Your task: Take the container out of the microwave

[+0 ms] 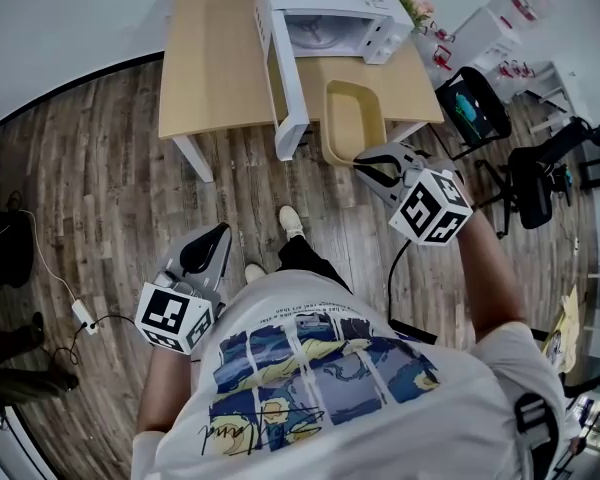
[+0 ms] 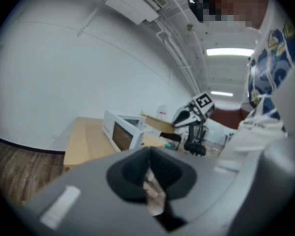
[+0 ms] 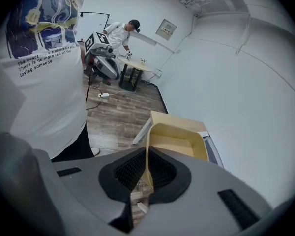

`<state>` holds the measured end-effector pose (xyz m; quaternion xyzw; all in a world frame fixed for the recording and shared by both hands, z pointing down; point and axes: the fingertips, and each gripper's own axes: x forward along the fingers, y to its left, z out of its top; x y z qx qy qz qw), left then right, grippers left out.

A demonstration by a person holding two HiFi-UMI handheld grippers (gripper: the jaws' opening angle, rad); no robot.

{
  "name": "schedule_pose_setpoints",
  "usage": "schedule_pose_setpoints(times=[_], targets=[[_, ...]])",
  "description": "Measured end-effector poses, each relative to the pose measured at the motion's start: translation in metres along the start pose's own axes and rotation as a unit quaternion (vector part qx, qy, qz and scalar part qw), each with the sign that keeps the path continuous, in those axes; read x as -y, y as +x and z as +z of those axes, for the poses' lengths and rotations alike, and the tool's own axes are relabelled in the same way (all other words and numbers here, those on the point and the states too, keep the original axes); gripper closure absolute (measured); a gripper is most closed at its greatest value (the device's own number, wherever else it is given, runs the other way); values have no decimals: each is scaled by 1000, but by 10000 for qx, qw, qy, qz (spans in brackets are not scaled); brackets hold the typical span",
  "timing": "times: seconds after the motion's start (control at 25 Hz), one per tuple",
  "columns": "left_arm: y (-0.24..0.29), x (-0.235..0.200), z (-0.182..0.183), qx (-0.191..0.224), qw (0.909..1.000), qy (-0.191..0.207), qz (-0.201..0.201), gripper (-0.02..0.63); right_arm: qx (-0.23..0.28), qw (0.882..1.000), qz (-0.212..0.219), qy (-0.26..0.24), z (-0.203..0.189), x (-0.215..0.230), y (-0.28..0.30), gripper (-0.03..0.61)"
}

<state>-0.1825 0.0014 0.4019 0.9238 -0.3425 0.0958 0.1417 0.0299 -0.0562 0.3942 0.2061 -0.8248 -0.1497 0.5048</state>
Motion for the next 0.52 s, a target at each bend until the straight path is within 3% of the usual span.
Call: schedule_pose_setpoints(times=[0.52], targets=[[6,3,-1,3,9999,-28,-112,603,-96,9999,76,-43,-4,-1,-1,561]])
